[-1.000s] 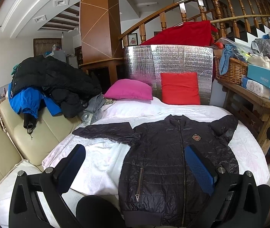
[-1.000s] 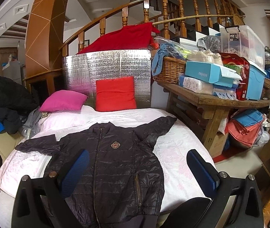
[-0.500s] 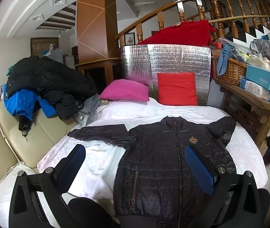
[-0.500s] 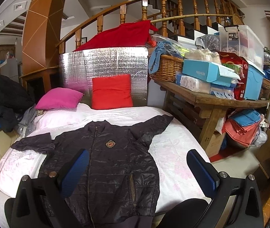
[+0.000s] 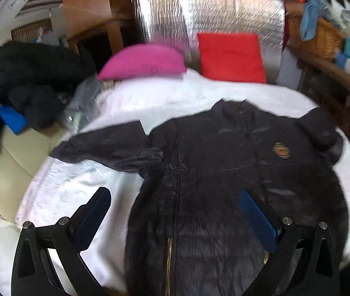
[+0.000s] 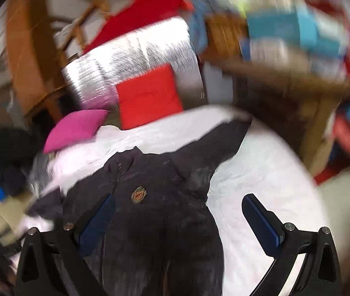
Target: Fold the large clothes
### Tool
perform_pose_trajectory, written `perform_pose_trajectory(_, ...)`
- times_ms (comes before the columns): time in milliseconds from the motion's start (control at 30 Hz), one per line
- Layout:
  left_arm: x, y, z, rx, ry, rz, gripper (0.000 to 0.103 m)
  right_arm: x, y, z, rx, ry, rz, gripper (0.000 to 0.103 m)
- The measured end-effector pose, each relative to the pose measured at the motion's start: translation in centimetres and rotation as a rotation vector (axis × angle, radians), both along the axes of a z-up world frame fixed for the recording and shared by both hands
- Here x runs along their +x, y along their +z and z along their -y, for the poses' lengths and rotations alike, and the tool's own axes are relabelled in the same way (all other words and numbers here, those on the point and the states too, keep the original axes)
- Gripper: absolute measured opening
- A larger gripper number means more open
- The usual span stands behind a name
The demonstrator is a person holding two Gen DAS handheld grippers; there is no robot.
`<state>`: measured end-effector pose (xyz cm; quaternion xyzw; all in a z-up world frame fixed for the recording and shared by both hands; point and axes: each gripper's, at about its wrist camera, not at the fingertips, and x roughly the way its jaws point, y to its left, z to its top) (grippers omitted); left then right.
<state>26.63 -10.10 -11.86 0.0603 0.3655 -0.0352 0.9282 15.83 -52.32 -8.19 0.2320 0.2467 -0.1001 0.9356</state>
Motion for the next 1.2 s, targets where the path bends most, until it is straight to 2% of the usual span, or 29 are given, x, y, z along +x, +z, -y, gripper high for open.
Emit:
perform_pose_trajectory(200,6.9,-3.9,3.4,-0.030,0.012,0.008,0.103,12.4,-8.4,14.8,0.367,-0.070,-0.054,0.103)
perform_pose_trajectory(367,10.6,-5.6,5.7,-0.020,0.008,0.027,0.103,19.8,-12.4,21.2,0.428,-0.170,-0.069,0.103)
perform_pose_trajectory(467,11.5,-6.2,6.1,-0.001,0.006,0.057,0.103,23.2,-13.6,23.5,0.432,-0.204,-0.088,0.097)
perform_pose_trajectory(533,12.1,-6.6,6.2,0.006,0.004,0.057,0.103,25.3,-14.4,24.3,0.438,-0.196,-0.098,0.086)
perform_pose_trajectory(633,12.5,-6.8,6.1,0.013,0.008,0.058,0.103,28.7,-16.1,24.6,0.453,-0.184,-0.191,0.056)
perform_pose_trajectory(667,12.6,-6.9,6.0,0.019,0.014,0.062,0.103,29.3,-16.3,24.6,0.430,-0.192,-0.204,0.035)
perform_pose_trajectory(700,12.6,-7.0,5.9,0.025,0.021,0.067,0.103,29.8,-16.1,24.2,0.365,-0.215,-0.228,0.025)
perform_pose_trajectory(733,12.7,-7.2,5.7,0.031,0.027,0.068,0.103,30.0,-15.9,24.0,0.345,-0.220,-0.233,0.022)
perform_pose_trajectory(767,12.8,-7.3,5.5,0.037,0.033,0.066,0.103,29.9,-15.6,23.8,0.338,-0.225,-0.217,0.011)
perform_pose_trajectory(867,13.1,-7.3,4.7,0.046,0.062,0.072,0.103,28.4,-12.7,22.1,0.282,-0.210,-0.119,0.009)
perform_pose_trajectory(900,13.1,-7.1,4.3,0.041,0.071,0.076,0.103,27.6,-10.9,20.9,0.242,-0.193,-0.087,0.009)
perform_pose_trajectory(1033,12.9,-5.7,2.2,0.017,0.114,0.110,0.103,24.3,-5.4,16.2,0.193,-0.109,0.040,0.009)
perform_pose_trajectory(1100,12.7,-4.9,0.9,0.017,0.139,0.132,0.103,22.5,-2.5,12.5,0.176,-0.033,0.101,0.009)
perform_pose_trajectory(1200,12.4,-4.2,-0.8,0.006,0.163,0.149,0.103,20.6,-0.3,6.6,0.163,0.077,0.151,0.009)
